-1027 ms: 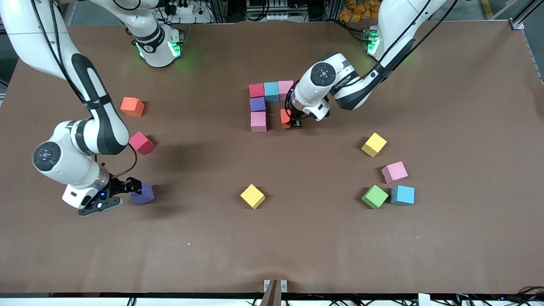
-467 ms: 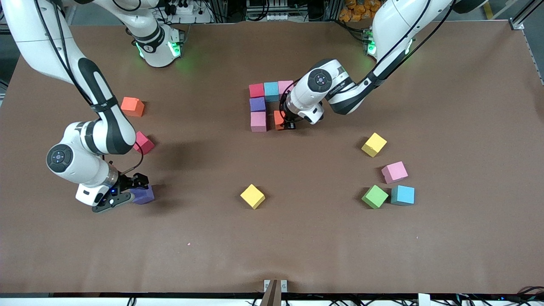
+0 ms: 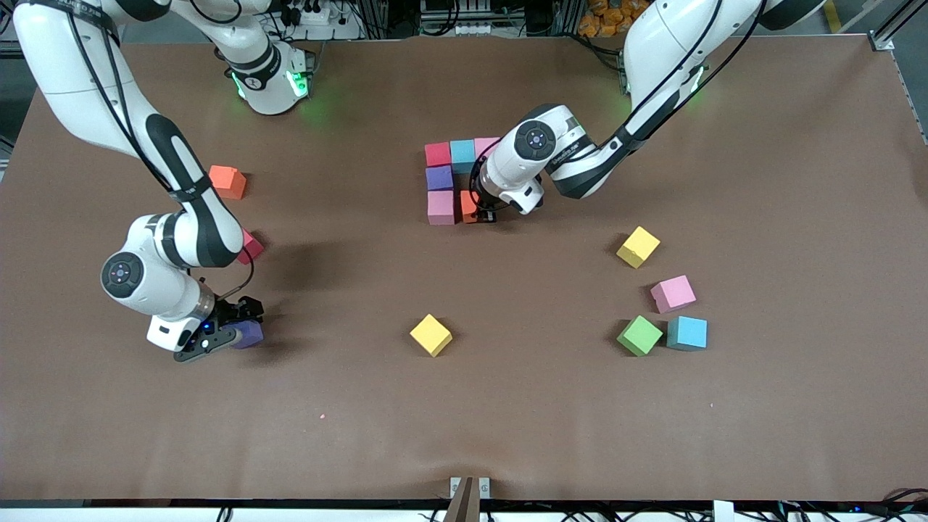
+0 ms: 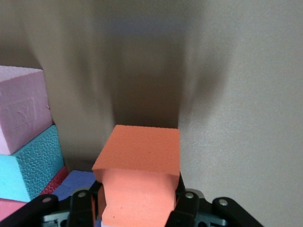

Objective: Arrange 11 blocks into digit 3
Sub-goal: 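Set orange beside pink with the left gripper while the right gripper grasps purple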

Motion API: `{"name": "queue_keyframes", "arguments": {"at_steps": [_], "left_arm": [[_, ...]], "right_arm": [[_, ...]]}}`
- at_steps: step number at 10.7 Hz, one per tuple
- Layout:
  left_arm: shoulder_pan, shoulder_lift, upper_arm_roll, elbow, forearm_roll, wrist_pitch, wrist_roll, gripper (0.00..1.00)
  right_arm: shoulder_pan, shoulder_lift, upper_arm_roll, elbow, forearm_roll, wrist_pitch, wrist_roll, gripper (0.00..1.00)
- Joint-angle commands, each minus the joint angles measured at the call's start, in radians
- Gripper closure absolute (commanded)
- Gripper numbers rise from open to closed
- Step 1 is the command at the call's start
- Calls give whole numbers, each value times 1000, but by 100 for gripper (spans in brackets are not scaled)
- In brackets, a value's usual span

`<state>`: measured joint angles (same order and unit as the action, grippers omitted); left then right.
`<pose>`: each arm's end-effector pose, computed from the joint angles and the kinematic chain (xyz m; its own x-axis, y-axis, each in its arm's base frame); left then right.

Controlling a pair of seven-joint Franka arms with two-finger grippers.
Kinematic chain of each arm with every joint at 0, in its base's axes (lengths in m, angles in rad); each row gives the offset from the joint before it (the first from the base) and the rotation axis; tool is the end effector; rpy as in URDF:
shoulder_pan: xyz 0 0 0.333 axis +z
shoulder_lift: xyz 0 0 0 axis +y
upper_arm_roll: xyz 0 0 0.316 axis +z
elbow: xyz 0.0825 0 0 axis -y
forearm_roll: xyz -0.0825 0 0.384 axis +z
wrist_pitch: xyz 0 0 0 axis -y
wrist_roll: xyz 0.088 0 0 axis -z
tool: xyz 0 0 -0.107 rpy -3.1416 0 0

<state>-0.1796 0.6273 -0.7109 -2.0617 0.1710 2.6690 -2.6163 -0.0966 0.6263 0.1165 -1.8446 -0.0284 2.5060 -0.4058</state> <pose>0.3836 -0.4669 0.2085 -0.1502 0.9498 -0.2745 0.9786 0.1033 -0.1779 0.6475 0.0087 0.1897 0.9100 0.4108 0.0563 0.4129 -0.9103 -0.0307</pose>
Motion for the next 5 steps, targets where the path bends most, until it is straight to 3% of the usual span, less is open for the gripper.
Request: {"name": "queue_keyframes", "arguments": {"at_steps": [1,3,5], "left_arm": [[-15,23,11,31,13,9,-25,69],[-18,28,11,38,12,9,-25,69],[-29,34,11,38,15,9,-25,69]], "right_arm": [[-8,-14,5,1,-12,1,-51,51],[-2,-23,6,10,-10,-1,-53,67],[3,-68,6,11,-10,-16,-51,69]]}}
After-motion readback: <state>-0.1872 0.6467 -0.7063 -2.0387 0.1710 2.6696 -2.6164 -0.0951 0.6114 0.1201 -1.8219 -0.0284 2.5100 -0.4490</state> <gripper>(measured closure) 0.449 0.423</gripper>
